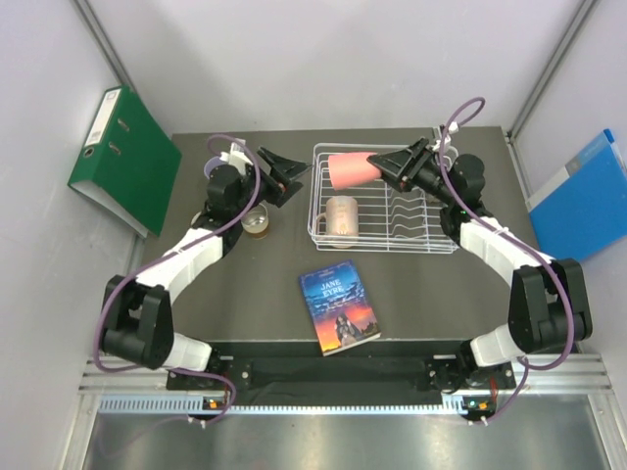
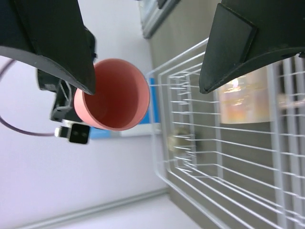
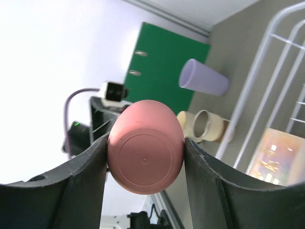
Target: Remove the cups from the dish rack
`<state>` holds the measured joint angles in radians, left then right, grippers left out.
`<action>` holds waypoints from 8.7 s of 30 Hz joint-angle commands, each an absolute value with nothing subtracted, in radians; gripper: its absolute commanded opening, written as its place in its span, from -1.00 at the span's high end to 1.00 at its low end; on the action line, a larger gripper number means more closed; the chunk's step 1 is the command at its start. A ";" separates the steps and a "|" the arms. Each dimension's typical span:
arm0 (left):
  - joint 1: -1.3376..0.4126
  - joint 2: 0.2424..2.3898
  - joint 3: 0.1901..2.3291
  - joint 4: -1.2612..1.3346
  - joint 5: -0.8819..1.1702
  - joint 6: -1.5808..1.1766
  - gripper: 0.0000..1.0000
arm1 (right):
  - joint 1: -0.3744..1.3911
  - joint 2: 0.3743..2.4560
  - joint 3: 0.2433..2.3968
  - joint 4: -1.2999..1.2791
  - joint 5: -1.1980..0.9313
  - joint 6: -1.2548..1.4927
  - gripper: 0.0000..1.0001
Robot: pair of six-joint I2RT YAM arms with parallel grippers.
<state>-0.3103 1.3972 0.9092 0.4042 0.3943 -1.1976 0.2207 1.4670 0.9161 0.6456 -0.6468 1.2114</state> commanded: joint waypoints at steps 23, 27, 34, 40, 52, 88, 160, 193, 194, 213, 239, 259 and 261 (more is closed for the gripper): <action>-0.452 1.445 0.985 0.765 0.532 -1.315 -0.62 | 0.336 1.583 1.054 0.828 -0.739 1.272 1.00; -0.457 1.450 0.992 0.756 0.538 -1.307 -0.17 | 0.337 1.580 1.043 0.831 -0.739 1.270 1.00; -0.456 1.443 1.003 0.707 0.529 -1.282 0.62 | 0.339 1.560 1.039 0.807 -0.727 1.249 1.00; -0.451 1.433 1.048 0.588 0.520 -1.218 1.00 | 0.336 1.539 1.072 0.689 -0.713 1.184 -0.11; -0.347 1.652 1.755 -0.420 0.198 -0.651 1.00 | 0.327 1.483 1.342 -0.064 -0.312 0.784 -0.99; -0.226 2.430 2.359 -0.996 -0.238 -0.552 1.00 | 0.342 1.569 1.469 -0.318 -0.112 0.600 -0.98; -0.782 1.435 1.474 -0.535 -0.264 -0.568 -0.97 | 0.262 1.655 1.382 -0.503 0.413 0.687 -0.41; -0.796 1.468 1.433 -0.517 -0.281 -0.529 -0.98 | 0.195 1.710 1.319 -0.391 0.480 0.795 -0.28; -0.796 1.471 1.433 -0.515 -0.279 -0.529 -0.98 | 0.190 1.712 1.318 -0.393 0.479 0.796 -0.27; -0.796 1.549 1.465 -0.518 -0.275 -0.514 -0.98 | 0.147 1.818 1.347 -0.373 0.434 0.758 -0.08; -0.795 1.589 1.470 -0.508 -0.273 -0.503 -0.98 | 0.147 1.902 1.397 -0.408 0.446 0.719 0.98; -0.795 1.585 1.463 -0.480 -0.232 -0.529 -0.98 | 0.166 1.622 1.430 -0.429 0.290 0.624 1.00; -0.795 1.588 1.466 -0.479 -0.230 -0.531 -0.98 | 0.167 1.599 1.437 -0.445 0.281 0.618 1.00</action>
<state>-0.7937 1.5806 1.4307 -0.5346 -0.2481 -0.5217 0.1612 1.6897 1.3663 -0.4461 0.3244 0.6445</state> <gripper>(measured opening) 0.987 0.182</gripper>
